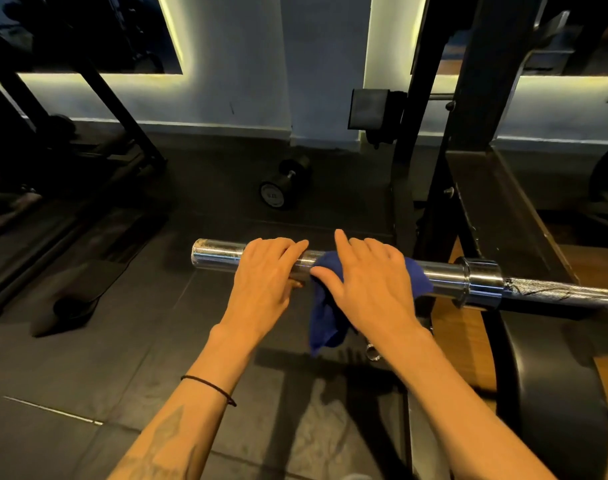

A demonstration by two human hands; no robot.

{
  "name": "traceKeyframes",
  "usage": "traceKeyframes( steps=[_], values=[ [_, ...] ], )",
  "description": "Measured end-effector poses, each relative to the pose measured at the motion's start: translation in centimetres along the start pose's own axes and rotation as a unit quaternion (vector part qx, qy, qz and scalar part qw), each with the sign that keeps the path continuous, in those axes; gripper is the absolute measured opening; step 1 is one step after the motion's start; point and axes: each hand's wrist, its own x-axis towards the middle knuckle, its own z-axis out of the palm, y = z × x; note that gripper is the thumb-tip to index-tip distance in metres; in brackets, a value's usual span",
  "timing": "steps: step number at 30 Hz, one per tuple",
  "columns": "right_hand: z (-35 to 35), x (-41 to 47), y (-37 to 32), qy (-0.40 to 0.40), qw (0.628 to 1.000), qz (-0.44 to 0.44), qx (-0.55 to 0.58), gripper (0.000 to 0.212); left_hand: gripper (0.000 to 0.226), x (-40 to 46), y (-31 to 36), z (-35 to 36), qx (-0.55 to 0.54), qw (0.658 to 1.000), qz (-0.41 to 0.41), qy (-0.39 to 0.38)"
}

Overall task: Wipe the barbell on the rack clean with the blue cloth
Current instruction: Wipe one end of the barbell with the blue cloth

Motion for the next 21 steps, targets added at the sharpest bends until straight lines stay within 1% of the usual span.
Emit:
traceKeyframes(
  steps=[4,7,9,10,13,15,16,19,21],
  values=[
    [-1.1,-2.1,3.7,0.009,0.999,0.043,-0.017,0.08,0.075,-0.2,0.8,0.5,0.058,0.998,-0.023,0.019],
    [-1.3,-2.6,3.3,-0.003,0.998,0.058,-0.019,0.077,0.076,0.2,1.4,0.6,0.099,0.994,-0.037,0.017],
    [-1.1,-1.9,2.1,-0.006,0.998,0.061,-0.011,0.074,0.071,0.8,1.6,0.5,0.097,0.995,-0.031,0.001],
    [-0.9,-1.3,1.3,-0.015,0.999,0.049,-0.011,0.073,0.069,1.0,1.6,0.4,0.086,0.996,-0.024,-0.013],
    [-0.4,0.2,-1.0,-0.045,0.999,-0.022,-0.002,0.07,0.069,1.1,1.5,0.4,0.049,0.997,-0.007,-0.059],
    [-0.3,0.9,-1.6,-0.064,0.997,-0.045,0.008,0.069,0.07,0.9,1.5,0.2,0.044,0.996,-0.003,-0.071],
    [-0.4,0.8,-1.6,-0.06,0.997,-0.051,0.008,0.069,0.069,0.8,1.6,0.1,0.041,0.996,-0.006,-0.075],
    [-0.5,-0.3,-0.5,-0.035,0.997,-0.069,-0.023,0.074,0.072,0.6,1.5,-0.1,0.06,0.996,-0.006,-0.06],
    [-0.6,-1.2,0.8,-0.03,0.997,-0.065,-0.039,0.076,0.074,0.5,1.4,0.1,0.06,0.997,0.005,-0.04]
  ],
)
